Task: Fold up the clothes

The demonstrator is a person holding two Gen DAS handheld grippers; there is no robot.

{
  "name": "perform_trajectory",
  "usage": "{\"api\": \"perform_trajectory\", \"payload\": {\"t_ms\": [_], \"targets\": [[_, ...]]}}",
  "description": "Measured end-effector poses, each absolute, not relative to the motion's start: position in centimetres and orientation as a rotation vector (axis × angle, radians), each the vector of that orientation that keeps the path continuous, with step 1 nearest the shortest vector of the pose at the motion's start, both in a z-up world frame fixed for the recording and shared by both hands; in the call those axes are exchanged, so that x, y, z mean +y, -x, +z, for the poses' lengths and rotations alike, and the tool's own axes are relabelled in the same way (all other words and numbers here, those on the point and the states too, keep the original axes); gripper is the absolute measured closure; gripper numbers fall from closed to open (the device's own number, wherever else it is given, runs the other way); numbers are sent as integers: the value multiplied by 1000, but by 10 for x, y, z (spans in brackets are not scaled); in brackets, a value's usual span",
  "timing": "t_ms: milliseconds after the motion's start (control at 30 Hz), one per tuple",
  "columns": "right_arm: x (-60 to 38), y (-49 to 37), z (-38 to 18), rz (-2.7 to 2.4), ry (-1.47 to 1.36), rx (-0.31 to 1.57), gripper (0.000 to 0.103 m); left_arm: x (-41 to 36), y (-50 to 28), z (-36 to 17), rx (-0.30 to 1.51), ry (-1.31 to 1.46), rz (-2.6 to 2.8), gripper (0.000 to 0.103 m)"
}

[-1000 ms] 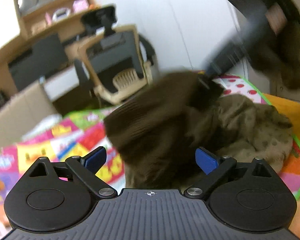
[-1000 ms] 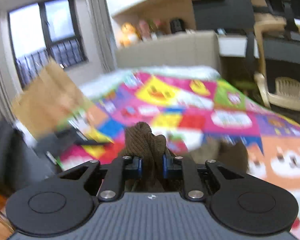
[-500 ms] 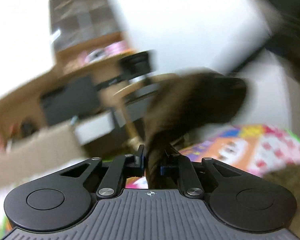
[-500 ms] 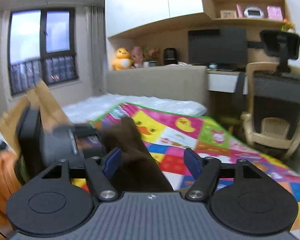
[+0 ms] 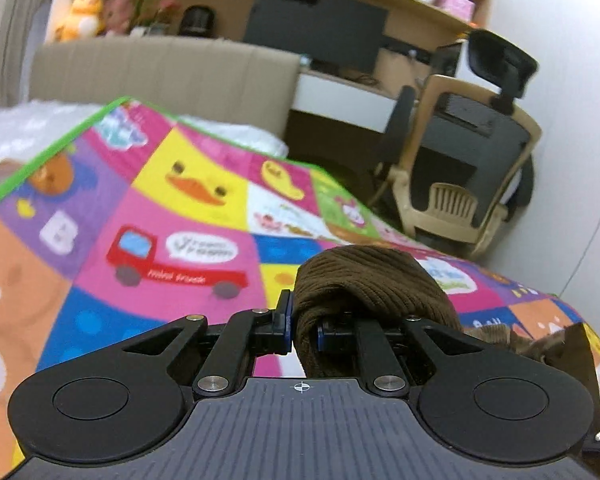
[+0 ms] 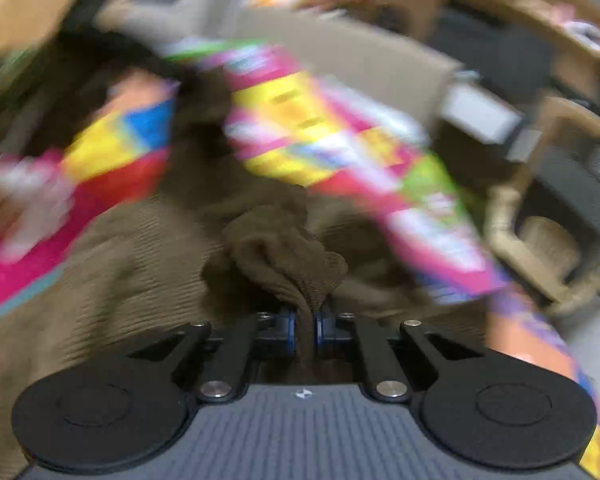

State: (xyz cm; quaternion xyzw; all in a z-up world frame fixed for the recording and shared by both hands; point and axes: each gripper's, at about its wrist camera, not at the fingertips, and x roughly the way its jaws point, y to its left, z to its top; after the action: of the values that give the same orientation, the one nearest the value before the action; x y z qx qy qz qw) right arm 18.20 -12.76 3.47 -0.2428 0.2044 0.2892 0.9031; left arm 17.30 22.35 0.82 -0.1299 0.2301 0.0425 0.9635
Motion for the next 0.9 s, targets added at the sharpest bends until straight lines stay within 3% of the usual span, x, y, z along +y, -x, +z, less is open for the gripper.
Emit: {"api": "perform_trajectory", "payload": {"t_ms": [300,467,633,733,900], "targets": [[-291,-270,111,18,265,173,96,245,-181,11,384,329,99,91],[-336,-320,51,-94,198,343,96,257,-193,1,332,364,207,91],[-347,-347,2,-105,122,493,96,264,-217,-32,480,361,285,91],[-341,-322,36,-82,87,302,96,264,-217,-21,459,401,279,91],[-331,-319,58,-121,124,140,96,254,-197,34,183,390,223,91]]}}
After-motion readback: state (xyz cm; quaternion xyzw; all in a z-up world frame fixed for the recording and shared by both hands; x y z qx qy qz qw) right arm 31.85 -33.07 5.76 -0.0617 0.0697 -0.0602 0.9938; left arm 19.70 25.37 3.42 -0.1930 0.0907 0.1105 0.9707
